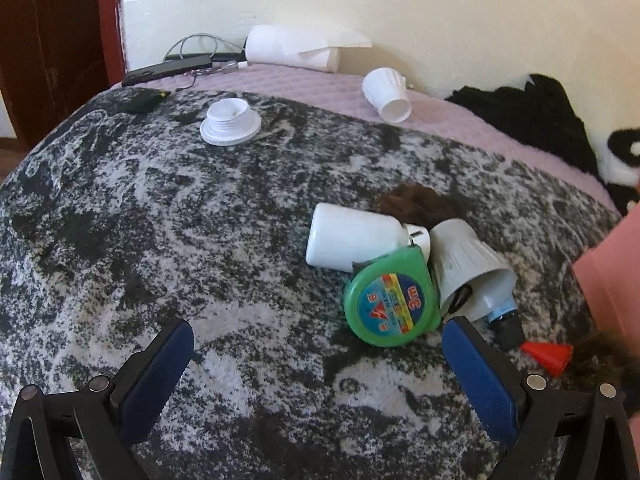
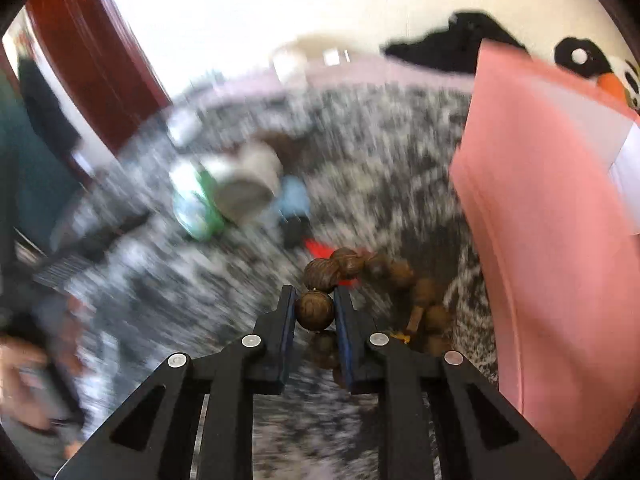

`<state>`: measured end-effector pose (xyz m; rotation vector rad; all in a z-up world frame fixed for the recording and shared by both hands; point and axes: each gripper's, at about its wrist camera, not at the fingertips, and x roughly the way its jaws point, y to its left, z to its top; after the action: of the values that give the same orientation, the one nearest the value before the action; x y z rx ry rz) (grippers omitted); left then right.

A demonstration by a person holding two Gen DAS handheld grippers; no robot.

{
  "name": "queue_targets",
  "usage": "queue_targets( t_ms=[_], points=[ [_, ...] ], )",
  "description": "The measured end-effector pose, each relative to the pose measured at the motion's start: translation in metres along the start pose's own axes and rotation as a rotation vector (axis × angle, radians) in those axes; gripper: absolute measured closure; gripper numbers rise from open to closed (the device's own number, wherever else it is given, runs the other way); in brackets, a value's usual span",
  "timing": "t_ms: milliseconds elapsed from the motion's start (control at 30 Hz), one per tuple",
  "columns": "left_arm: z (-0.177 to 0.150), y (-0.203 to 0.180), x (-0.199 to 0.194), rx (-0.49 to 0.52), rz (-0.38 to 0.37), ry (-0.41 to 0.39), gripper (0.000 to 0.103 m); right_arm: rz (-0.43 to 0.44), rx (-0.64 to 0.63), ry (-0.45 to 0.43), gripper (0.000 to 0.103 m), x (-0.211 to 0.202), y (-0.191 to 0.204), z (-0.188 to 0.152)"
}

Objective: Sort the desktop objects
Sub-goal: 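Grasp the green tape measure with the left gripper while the right grasps the bead string, then carry the tape measure and bead string into the pink box and release both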

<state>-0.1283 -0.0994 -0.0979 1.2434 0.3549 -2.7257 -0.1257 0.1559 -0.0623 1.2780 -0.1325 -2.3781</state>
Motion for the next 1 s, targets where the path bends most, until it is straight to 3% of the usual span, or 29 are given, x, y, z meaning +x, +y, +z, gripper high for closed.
queue_targets(
  t_ms=[267,367,533,600,633,667,833,1000],
  points=[
    [-0.017,-0.038,0.018,0.163,-0.032,-0.013,0.005,0.11,0.091,-0.205,0.083,-0.074,0.007,0.018],
    [-0.019,-0.046,0.036,0.196,-0.028,0.016,0.015,0.117,0.117,-0.206,0.083,-0.075,0.003,0.019],
    [-0.015,-0.053,0.062,0.207,-0.034,0.042,0.015,0.111,0.155,-0.189,0.083,-0.066,-0.01,0.02],
    [-0.011,-0.052,0.067,0.189,-0.044,0.037,0.025,0.114,0.163,-0.192,0.083,-0.064,-0.014,0.023],
    [-0.009,-0.051,0.069,0.177,-0.045,0.035,0.039,0.116,0.166,-0.195,0.083,-0.063,-0.017,0.025],
    [-0.009,-0.05,0.069,0.172,-0.046,0.037,0.04,0.117,0.166,-0.197,0.083,-0.062,-0.018,0.026],
    [-0.012,-0.05,0.052,0.204,-0.04,0.042,0.04,0.118,0.161,-0.204,0.083,-0.061,-0.017,0.031],
    [-0.012,-0.047,-0.004,0.211,-0.064,-0.046,0.04,0.14,0.169,-0.22,0.083,-0.068,-0.008,0.032]
  ],
)
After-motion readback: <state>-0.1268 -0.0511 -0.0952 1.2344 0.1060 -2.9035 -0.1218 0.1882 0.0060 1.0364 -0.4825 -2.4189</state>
